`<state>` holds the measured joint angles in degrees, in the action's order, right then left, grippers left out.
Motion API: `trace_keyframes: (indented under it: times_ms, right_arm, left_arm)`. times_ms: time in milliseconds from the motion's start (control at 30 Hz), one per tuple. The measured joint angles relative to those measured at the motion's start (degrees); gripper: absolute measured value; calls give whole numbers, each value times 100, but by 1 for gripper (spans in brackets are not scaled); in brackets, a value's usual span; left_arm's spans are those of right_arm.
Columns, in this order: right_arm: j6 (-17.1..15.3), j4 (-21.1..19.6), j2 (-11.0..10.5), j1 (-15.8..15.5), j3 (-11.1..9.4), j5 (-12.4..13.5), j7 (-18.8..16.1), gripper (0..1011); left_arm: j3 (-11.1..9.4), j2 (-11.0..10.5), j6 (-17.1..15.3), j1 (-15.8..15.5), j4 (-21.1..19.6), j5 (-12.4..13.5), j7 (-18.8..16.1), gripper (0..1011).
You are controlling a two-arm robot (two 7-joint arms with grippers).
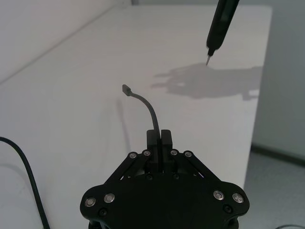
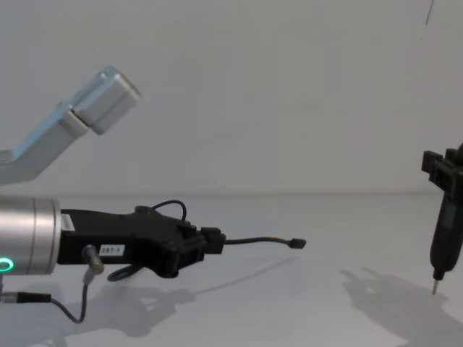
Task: Pick up the data cable with the one hand.
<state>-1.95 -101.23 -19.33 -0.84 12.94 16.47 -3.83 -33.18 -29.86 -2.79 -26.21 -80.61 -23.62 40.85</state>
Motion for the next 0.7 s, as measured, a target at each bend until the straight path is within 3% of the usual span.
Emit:
trace_keyframes:
  times_ms: [233,367,700]
  right_arm:
    - [0,0,0,0,0,0,0,251]
    - [0,0,0,0,0,0,0,251]
    - [0,0,0,0,0,0,0,251]
  left_arm:
    - [167,-49,244,77,58,-433,365,49]
    - [315,-119,374,161,87,-807,676,49]
    - [592,-337,461,336,126,-1615,1396,49]
